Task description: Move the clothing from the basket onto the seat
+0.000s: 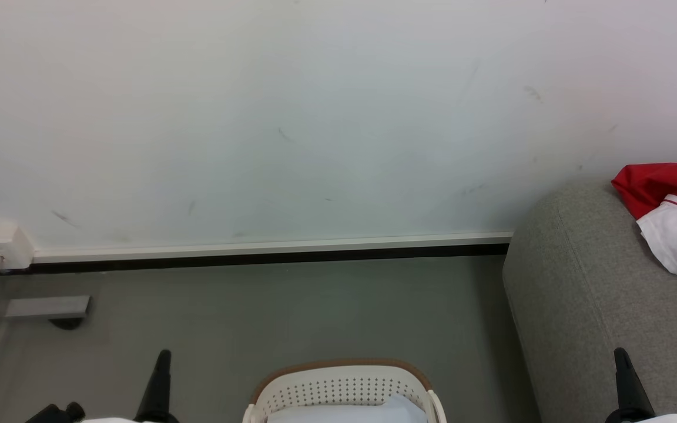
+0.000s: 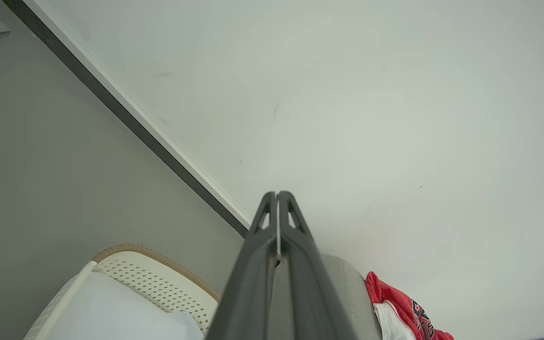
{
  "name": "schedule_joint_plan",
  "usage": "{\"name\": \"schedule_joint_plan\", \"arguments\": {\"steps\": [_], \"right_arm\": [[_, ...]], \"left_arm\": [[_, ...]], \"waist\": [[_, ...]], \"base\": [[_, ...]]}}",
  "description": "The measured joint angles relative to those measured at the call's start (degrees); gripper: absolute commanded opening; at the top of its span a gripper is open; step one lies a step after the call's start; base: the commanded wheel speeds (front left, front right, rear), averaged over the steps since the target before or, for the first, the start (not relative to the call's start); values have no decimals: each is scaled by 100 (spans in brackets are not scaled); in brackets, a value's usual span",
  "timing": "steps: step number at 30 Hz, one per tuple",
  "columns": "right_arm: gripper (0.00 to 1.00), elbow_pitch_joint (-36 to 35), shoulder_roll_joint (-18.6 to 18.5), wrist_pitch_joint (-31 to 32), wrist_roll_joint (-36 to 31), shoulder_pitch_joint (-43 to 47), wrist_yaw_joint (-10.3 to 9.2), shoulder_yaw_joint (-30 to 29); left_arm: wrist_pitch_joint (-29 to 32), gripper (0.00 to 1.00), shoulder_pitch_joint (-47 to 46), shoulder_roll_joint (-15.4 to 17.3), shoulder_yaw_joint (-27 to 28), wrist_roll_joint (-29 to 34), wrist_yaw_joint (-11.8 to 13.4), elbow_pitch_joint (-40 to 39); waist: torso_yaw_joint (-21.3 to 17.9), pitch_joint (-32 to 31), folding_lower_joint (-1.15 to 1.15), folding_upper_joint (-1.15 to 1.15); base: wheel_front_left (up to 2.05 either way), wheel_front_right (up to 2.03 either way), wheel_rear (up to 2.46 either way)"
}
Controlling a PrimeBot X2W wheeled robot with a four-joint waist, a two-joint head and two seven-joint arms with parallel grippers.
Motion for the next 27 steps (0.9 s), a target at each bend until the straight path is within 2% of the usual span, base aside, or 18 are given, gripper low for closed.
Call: {"name": "schedule_joint_plan", "arguments": {"steps": [27], "right_arm": [[0, -167, -3, 398, 1571, -169, 0, -148]], "left_arm": [[399, 0, -173, 3, 177, -1574, -8, -79]], "waist": [[0, 62, 0, 0]], "base": [[0, 0, 0]]}}
